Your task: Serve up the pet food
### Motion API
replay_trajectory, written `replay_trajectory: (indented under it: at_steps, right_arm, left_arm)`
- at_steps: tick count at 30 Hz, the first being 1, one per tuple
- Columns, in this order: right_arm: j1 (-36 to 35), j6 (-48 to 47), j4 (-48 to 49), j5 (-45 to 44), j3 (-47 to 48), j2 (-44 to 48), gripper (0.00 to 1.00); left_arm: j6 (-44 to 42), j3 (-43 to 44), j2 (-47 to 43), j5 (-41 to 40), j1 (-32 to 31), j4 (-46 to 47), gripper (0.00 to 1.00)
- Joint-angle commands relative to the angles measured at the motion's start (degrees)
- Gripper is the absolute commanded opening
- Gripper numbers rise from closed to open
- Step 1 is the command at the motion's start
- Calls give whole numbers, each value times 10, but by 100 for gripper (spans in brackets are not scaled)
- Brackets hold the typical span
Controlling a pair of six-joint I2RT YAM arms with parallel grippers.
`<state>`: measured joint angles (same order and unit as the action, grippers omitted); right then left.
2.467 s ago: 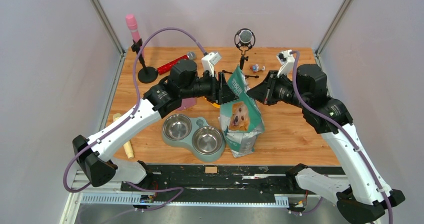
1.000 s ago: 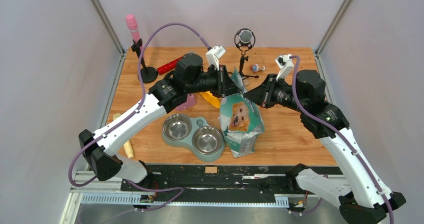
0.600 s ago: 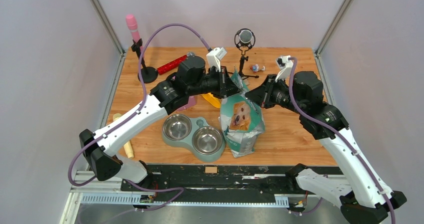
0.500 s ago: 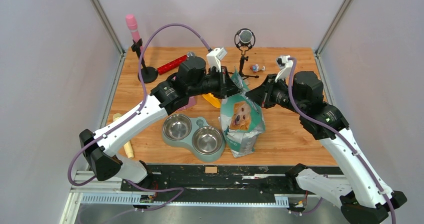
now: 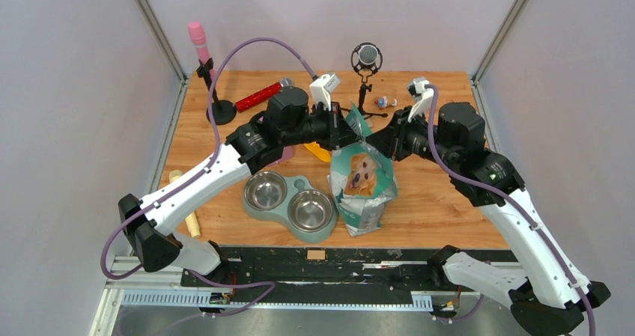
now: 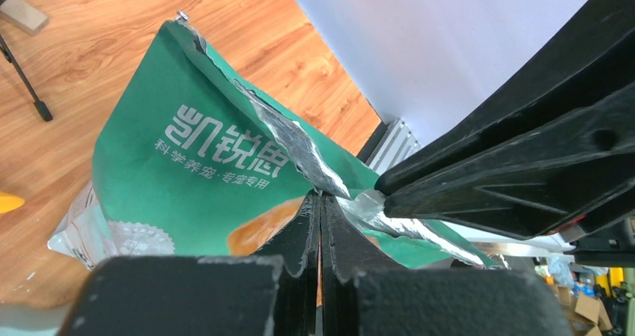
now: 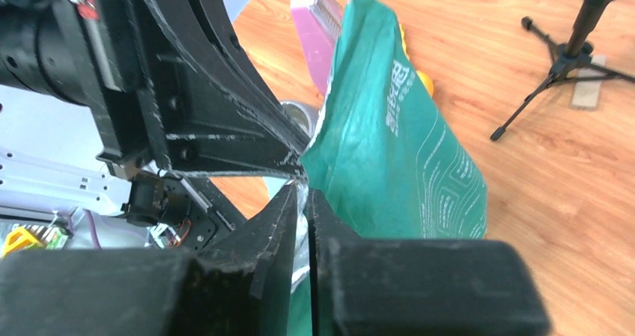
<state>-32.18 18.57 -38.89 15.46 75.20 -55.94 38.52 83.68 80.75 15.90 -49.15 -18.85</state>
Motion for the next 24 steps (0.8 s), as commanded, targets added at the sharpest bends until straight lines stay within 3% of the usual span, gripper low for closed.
replay_trajectory:
  at_steps: [1,4,12,16,21,24]
  right_arm:
    - [-18,-17,-4,-52,48,-14,18]
    - [-27,-13,-14,-63,58,-22,25]
    - [-52,-18,-75,-101,90,-54,31]
    - [-66,-18,-105,-107,104,-70,30]
    - [-78,-11,-143,-177,113,-82,24]
    - [-79,-2,-148,-212,113,-80,12]
  left_arm:
    - [1,-11,-18,23,0,20,0]
    - [1,-11,-27,24,-1,30,0]
    - [-2,-4,-27,28,-1,34,0]
    - [-5,-1,-28,17,-1,30,0]
    - [-10,3,-29,12,-1,21,0]
    - [-15,3,-29,10,-1,15,0]
